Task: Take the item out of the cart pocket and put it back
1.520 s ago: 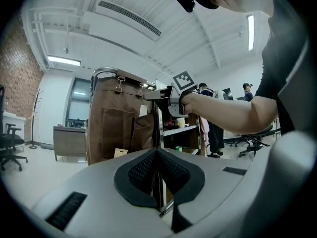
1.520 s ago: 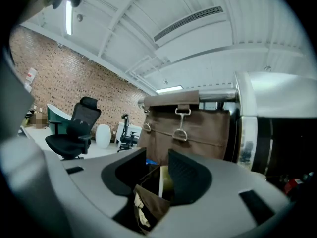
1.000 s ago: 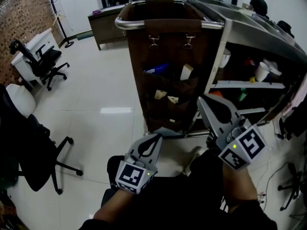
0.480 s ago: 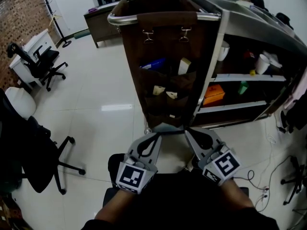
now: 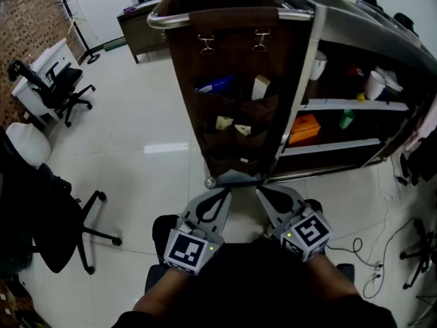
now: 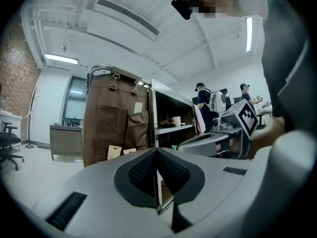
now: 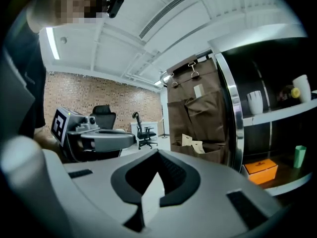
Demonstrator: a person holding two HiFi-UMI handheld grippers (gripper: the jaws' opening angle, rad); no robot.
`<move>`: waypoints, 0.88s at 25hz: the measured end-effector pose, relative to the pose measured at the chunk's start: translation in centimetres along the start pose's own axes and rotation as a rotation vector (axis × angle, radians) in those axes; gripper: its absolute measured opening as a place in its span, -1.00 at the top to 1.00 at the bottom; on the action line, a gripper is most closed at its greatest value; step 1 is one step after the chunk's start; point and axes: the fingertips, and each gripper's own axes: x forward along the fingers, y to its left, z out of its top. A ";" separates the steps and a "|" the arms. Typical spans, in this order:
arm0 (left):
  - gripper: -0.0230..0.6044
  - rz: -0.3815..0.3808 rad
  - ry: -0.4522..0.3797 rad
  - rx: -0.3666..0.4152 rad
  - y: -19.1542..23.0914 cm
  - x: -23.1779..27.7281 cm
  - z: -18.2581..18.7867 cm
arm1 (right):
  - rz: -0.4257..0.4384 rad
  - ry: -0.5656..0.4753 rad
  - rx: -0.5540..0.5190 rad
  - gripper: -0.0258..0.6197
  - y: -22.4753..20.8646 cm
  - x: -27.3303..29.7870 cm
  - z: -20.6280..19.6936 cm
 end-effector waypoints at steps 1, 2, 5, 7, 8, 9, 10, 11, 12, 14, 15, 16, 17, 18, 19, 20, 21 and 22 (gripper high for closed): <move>0.93 0.000 0.001 0.002 0.0 0.1 0.0 | 0.004 0.000 0.002 0.89 0.1 0.0 0.0; 0.93 0.000 0.002 0.003 0.0 0.2 0.0 | 0.006 0.000 0.005 0.89 0.1 0.0 0.0; 0.93 -0.002 0.002 0.003 -0.1 0.4 0.1 | 0.005 0.003 0.013 0.89 0.0 0.0 -0.1; 0.93 -0.005 0.000 0.006 -0.2 0.5 0.2 | 0.003 0.007 0.015 0.89 -0.1 0.0 -0.2; 0.93 -0.007 0.000 0.007 -0.2 0.6 0.2 | 0.002 0.007 0.014 0.89 -0.2 0.0 -0.2; 0.93 -0.009 0.001 0.008 -0.3 0.6 0.2 | 0.001 0.006 0.013 0.90 -0.2 0.0 -0.1; 0.93 -0.010 0.003 0.009 -0.3 0.6 0.2 | 0.000 0.005 0.012 0.89 -0.3 -0.1 -0.1; 0.93 -0.010 0.003 0.009 -0.3 0.7 0.2 | -0.001 0.004 0.012 0.89 -0.3 -0.1 0.0; 0.93 -0.010 0.003 0.010 -0.2 0.7 0.2 | -0.002 0.003 0.012 0.89 -0.4 -0.1 0.0; 0.93 -0.008 0.003 0.012 -0.1 0.7 0.2 | -0.003 0.001 0.010 0.89 -0.4 -0.1 0.1; 0.93 -0.007 0.002 0.012 -0.1 0.6 0.2 | -0.003 -0.001 0.010 0.90 -0.4 -0.1 0.2; 0.93 -0.007 0.002 0.012 -0.1 0.6 0.3 | -0.002 -0.002 0.010 0.89 -0.4 -0.1 0.2; 0.93 -0.007 0.002 0.012 -0.1 0.6 0.3 | -0.001 -0.003 0.011 0.89 -0.3 -0.1 0.3; 0.93 -0.007 0.002 0.011 -0.1 0.6 0.3 | 0.000 -0.003 0.012 0.90 -0.2 -0.1 0.3; 0.93 -0.007 0.001 0.010 -0.1 0.6 0.3 | 0.001 -0.002 0.012 0.90 -0.2 -0.1 0.3; 0.93 -0.007 0.001 0.009 -0.1 0.6 0.4 | 0.002 -0.002 0.011 0.89 -0.2 -0.1 0.4; 0.93 -0.006 0.000 0.010 -0.1 0.6 0.4 | 0.003 -0.002 0.010 0.90 -0.2 0.0 0.4; 0.93 -0.005 -0.001 0.012 -0.1 0.6 0.5 | 0.004 -0.003 0.009 0.89 -0.2 0.0 0.4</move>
